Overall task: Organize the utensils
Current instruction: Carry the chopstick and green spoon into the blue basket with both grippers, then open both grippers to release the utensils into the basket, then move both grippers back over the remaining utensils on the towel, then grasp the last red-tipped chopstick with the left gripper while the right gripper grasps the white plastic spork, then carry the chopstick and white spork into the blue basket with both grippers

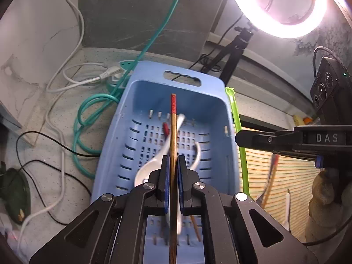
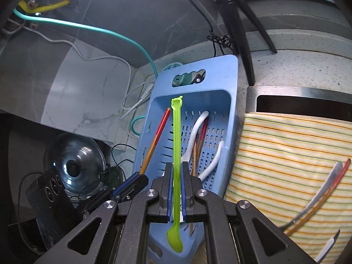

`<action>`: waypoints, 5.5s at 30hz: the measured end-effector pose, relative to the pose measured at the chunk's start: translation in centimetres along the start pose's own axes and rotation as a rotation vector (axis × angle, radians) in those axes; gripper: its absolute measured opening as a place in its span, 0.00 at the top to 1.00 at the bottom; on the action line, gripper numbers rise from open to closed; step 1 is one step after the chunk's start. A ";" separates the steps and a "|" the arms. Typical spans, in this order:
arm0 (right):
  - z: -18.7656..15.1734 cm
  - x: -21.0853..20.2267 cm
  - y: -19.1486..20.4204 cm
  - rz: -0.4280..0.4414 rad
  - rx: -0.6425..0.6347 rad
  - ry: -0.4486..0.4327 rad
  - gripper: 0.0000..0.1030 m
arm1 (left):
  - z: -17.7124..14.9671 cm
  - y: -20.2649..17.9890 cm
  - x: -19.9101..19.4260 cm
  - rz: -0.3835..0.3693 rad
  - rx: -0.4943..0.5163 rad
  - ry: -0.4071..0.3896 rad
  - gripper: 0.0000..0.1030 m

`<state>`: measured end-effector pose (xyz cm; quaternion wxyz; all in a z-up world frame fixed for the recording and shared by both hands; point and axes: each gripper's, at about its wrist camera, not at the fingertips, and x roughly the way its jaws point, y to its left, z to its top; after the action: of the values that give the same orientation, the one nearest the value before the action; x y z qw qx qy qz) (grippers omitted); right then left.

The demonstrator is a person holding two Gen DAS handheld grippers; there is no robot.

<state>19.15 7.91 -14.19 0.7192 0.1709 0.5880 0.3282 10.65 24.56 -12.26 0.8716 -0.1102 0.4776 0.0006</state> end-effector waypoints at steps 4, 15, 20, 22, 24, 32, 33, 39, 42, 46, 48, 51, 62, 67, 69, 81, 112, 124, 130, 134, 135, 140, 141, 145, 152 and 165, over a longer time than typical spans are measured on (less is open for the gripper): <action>0.2 1.6 -0.3 -0.016 -0.005 0.023 0.94 | 0.2 0.4 0.6 0.007 -0.010 0.021 0.95; 0.6 1.6 -0.1 -0.041 -0.050 0.033 0.80 | 0.6 0.8 1.2 0.070 -0.027 0.035 0.70; 0.6 0.8 0.1 -0.043 -0.077 0.018 0.74 | 0.6 0.7 0.8 0.068 -0.028 0.025 0.70; 0.5 0.4 0.2 -0.042 -0.084 0.015 0.73 | 0.5 0.4 0.5 0.071 -0.021 0.019 0.70; 0.5 -0.1 0.1 -0.040 -0.086 0.009 0.73 | 0.4 0.1 0.0 0.075 -0.010 0.011 0.70; -0.1 -4.1 -0.1 -0.018 -0.102 -0.021 0.73 | -0.6 -2.5 -3.4 0.054 0.047 -0.046 0.69; -0.2 -4.8 -0.3 -0.016 -0.107 -0.027 0.73 | -0.8 -2.9 -3.9 0.048 0.058 -0.054 0.69; -1.1 -9.5 -1.7 0.002 -0.117 -0.070 0.61 | -2.3 -6.0 -6.2 0.006 0.127 -0.088 0.67; -1.7 -11.7 -2.9 0.002 -0.114 -0.089 0.60 | -3.3 -7.4 -6.9 -0.024 0.154 -0.100 0.58; -3.0 -14.5 -5.1 -0.010 -0.118 -0.106 0.51 | -4.9 -9.5 -7.3 -0.070 0.190 -0.094 0.57; -3.8 -15.7 -6.1 -0.029 -0.126 -0.117 0.47 | -5.9 -10.6 -7.2 -0.094 0.206 -0.084 0.57; -4.9 -17.2 -7.8 -0.071 -0.142 -0.126 0.40 | -7.4 -12.3 -6.6 -0.116 0.240 -0.055 0.56; -10.1 -18.6 -14.8 -0.139 -0.081 -0.064 0.38 | -12.3 -17.6 -4.0 -0.195 0.320 0.050 0.56; -11.6 -18.0 -16.2 -0.084 -0.018 -0.044 0.38 | -13.7 -18.8 -2.8 -0.239 0.319 0.090 0.55; -12.2 -17.6 -16.5 -0.056 0.007 -0.039 0.38 | -14.2 -19.2 -2.3 -0.238 0.325 0.107 0.56; -13.6 -14.7 -17.1 0.045 0.119 0.003 0.38 | -12.6 -17.6 -1.0 -0.190 0.310 0.094 0.55; -14.7 -11.1 -18.4 -0.025 0.235 0.046 0.59 | -8.4 -19.7 7.1 -0.180 0.428 0.221 0.77; -15.0 -10.5 -17.9 -0.111 0.209 0.070 0.71 | -9.1 -20.1 7.5 -0.170 0.463 0.234 0.90; -14.8 -10.0 -17.1 -0.141 0.183 0.075 0.71 | -9.0 -20.6 7.3 -0.148 0.474 0.205 0.90; -14.7 -9.9 -17.4 -0.128 0.195 0.078 0.71 | -8.6 -21.1 7.1 -0.107 0.518 0.193 0.89; -14.7 -10.0 -17.5 -0.125 0.199 0.078 0.71 | -8.5 -21.0 7.4 -0.092 0.523 0.198 0.89; -14.6 -9.9 -17.5 -0.128 0.196 0.081 0.71 | -8.0 -21.1 8.4 -0.066 0.537 0.219 0.89; -14.6 -9.9 -17.5 -0.131 0.197 0.081 0.71 | -7.9 -21.2 8.7 -0.061 0.540 0.227 0.88; -14.5 -9.7 -17.3 -0.138 0.185 0.089 0.71 | -8.1 -21.6 9.5 -0.067 0.570 0.247 0.88; -14.6 -9.2 -16.3 -0.188 0.126 0.093 0.71 | -7.7 -21.4 9.6 -0.099 0.532 0.243 0.91; -14.5 -9.4 -16.6 -0.237 0.077 0.054 0.91 | -10.6 -19.3 7.3 -0.172 0.358 0.207 0.95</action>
<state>8.85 -12.47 -21.39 0.7297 0.1188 0.6355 0.2227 7.85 2.88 -20.12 0.8203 0.0064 0.5460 -0.1699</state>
